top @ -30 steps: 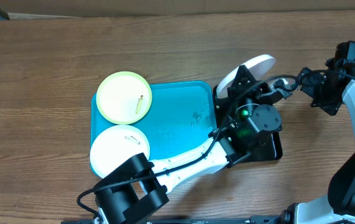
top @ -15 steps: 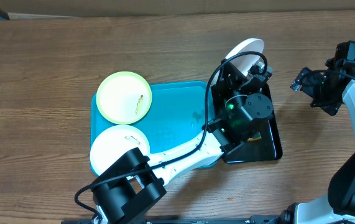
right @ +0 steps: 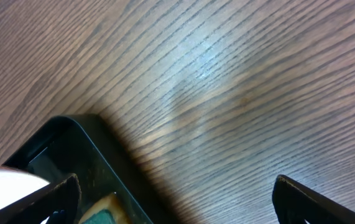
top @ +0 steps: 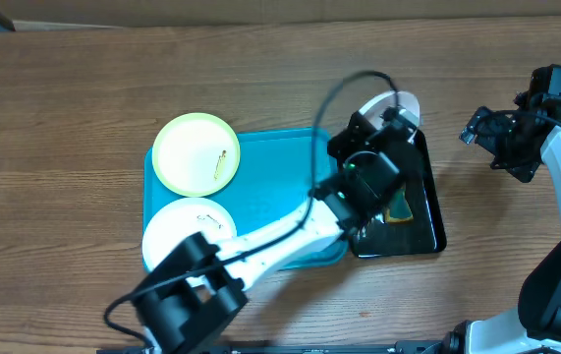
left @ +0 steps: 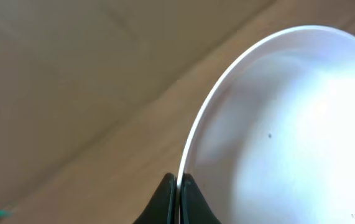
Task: Clean dirty plates on tray and stack at the side
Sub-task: 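Swing the held white plate to the table's left side and set it down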
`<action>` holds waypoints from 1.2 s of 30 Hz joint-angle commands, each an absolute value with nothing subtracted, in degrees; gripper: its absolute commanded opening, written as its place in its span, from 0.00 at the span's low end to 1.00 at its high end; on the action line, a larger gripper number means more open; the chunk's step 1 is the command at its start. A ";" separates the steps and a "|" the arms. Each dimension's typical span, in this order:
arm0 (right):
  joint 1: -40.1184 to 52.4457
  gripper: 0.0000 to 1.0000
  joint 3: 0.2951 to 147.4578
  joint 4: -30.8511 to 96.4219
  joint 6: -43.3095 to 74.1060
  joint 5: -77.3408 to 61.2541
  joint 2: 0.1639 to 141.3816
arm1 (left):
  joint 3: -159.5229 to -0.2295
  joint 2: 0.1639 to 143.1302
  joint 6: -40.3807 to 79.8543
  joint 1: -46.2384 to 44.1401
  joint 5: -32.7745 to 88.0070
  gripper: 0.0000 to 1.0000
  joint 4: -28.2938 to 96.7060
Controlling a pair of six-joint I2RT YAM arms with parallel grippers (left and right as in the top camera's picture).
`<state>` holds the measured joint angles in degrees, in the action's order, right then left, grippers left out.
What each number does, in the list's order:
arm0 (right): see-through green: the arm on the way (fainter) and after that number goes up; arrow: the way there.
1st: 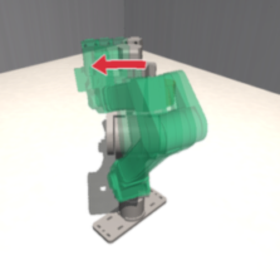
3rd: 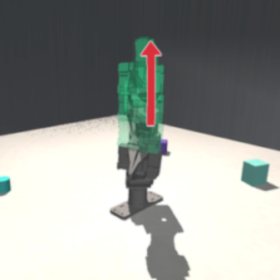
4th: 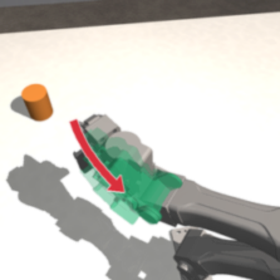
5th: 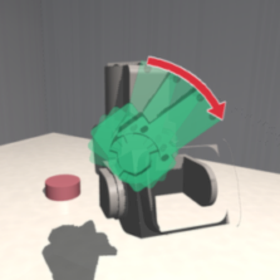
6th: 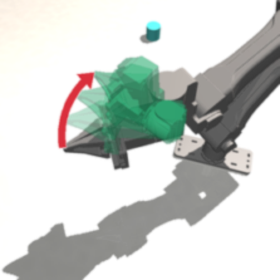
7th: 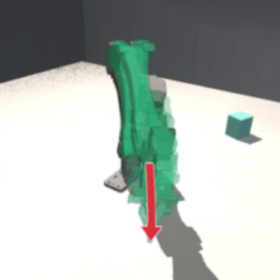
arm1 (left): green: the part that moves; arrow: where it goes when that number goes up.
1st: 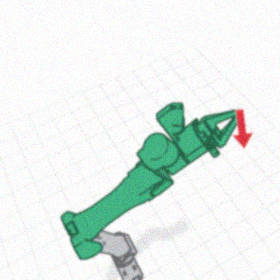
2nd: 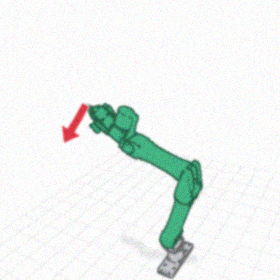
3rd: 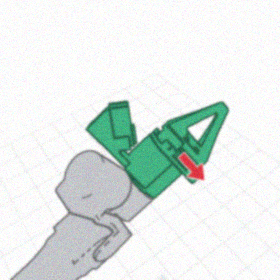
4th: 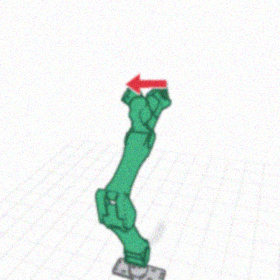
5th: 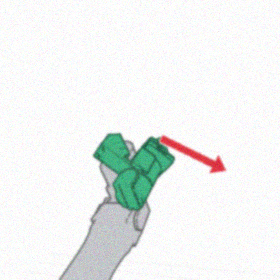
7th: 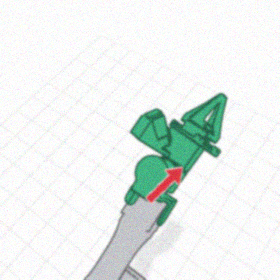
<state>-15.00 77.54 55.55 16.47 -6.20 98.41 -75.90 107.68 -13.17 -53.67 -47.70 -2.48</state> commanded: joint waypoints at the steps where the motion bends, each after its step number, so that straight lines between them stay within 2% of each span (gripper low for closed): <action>1: -15.14 1.00 78.72 55.40 16.73 -6.48 97.14 | -78.89 98.48 4.03 -47.07 -26.92 0.04 4.21; 3: -15.14 1.00 78.72 55.40 16.73 -6.48 97.14 | -81.32 94.59 5.96 -41.69 -16.19 0.04 10.96; 7: -15.14 1.00 78.72 55.37 16.73 -6.48 97.14 | -84.07 90.78 8.32 -32.32 -4.97 0.04 21.10; 16: -15.14 1.00 78.72 55.40 16.73 -6.48 97.14 | -84.51 89.52 20.25 -4.03 -2.52 0.04 41.52; 23: -15.14 1.00 78.72 55.40 16.73 -6.48 97.14 | -84.47 92.36 20.67 19.16 6.13 0.04 45.91; 29: -15.14 1.00 78.72 55.40 16.73 -6.48 97.14 | -84.20 97.01 20.58 31.86 2.31 0.04 47.18; 33: -15.14 1.00 78.72 55.40 16.73 -6.48 97.14 | -83.26 102.10 19.22 35.03 -5.52 0.04 46.68; 36: -15.14 1.00 78.72 55.40 16.73 -6.48 97.14 | -83.24 106.41 17.78 35.97 -6.55 0.04 45.01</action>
<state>-15.00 77.54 55.53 16.47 -6.17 98.41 -83.94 102.24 19.33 35.40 -3.05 46.15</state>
